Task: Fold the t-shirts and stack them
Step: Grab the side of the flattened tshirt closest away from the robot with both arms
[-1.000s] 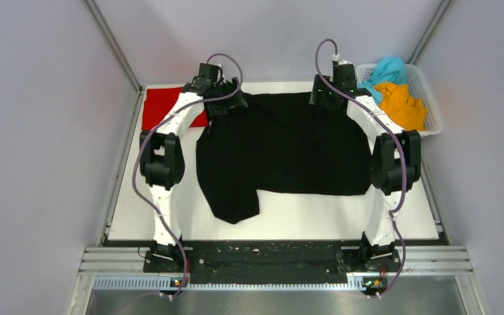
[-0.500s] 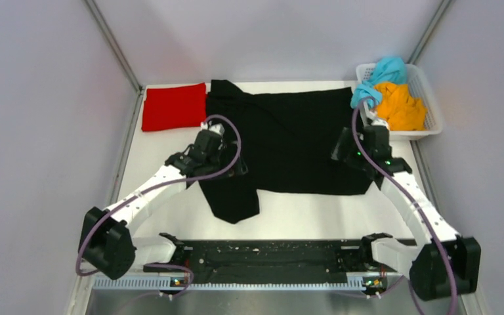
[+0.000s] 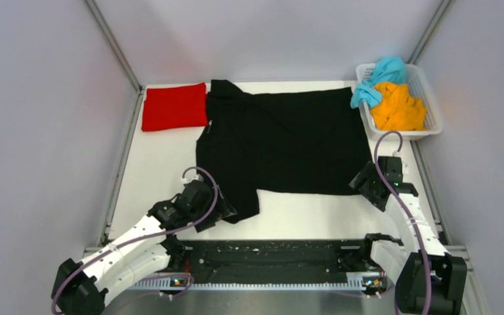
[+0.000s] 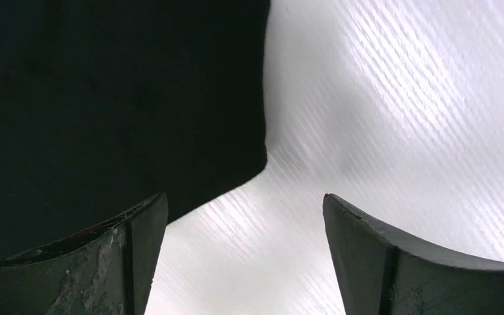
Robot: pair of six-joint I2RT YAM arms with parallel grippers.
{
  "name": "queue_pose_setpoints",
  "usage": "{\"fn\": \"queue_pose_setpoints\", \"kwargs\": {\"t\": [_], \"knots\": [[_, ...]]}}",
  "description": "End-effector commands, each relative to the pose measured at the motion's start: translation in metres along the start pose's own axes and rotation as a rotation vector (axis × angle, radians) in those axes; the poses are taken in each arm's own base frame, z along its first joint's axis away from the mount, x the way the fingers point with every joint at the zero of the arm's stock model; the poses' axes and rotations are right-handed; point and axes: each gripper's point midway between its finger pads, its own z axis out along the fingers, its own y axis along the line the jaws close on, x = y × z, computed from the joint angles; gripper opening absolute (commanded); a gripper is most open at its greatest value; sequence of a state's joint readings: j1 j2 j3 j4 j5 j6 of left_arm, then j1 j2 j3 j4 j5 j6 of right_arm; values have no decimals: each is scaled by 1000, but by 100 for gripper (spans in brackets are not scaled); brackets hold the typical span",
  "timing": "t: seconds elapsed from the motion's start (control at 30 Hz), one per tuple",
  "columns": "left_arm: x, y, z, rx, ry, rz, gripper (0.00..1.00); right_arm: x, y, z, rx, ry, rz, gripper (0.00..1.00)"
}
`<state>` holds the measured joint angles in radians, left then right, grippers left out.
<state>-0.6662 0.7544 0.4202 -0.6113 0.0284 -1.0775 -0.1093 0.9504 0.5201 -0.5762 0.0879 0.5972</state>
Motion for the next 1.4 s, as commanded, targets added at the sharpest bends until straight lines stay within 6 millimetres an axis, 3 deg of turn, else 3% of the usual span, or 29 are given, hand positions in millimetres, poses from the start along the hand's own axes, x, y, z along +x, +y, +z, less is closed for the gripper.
{"fn": "queue_pose_setpoints", "kwargs": {"t": [0.0, 0.1, 0.27, 0.37, 0.43, 0.5, 0.53, 0.67, 0.83, 1.0, 1.3, 1.37], "knots": [[2, -3, 11, 29, -10, -95, 99, -1, -4, 7, 2, -55, 100, 84], [0, -1, 19, 2, -13, -93, 92, 0, -4, 12, -11, -72, 116, 81], [-7, 18, 36, -103, -62, -123, 78, 4, -5, 22, -15, -72, 122, 80], [-13, 6, 45, -73, -68, -121, 62, 4, -6, 26, -13, -78, 123, 79], [-15, 3, 47, -85, -62, -112, 45, 3, -8, 27, -5, -89, 126, 77], [-18, 10, 48, -136, -74, -110, 9, 0, -9, 28, 0, -109, 128, 76], [-17, 17, 46, -184, -70, -111, 0, -1, -9, 29, 1, -119, 129, 75], [-16, 23, 30, -308, -20, -78, 0, -5, -3, 34, -31, -138, 140, 64], [-11, 14, 16, -279, 18, -77, 0, -3, -2, 39, -27, -119, 133, 46], [-4, 12, 14, -227, 34, -100, 0, 0, -2, 46, -34, -119, 144, 38], [1, 8, 11, -210, 57, -120, 0, -8, -4, 40, -31, -166, 157, 0], [1, 8, 7, -207, 56, -123, 0, -9, -3, 35, -34, -169, 154, 0]]}}
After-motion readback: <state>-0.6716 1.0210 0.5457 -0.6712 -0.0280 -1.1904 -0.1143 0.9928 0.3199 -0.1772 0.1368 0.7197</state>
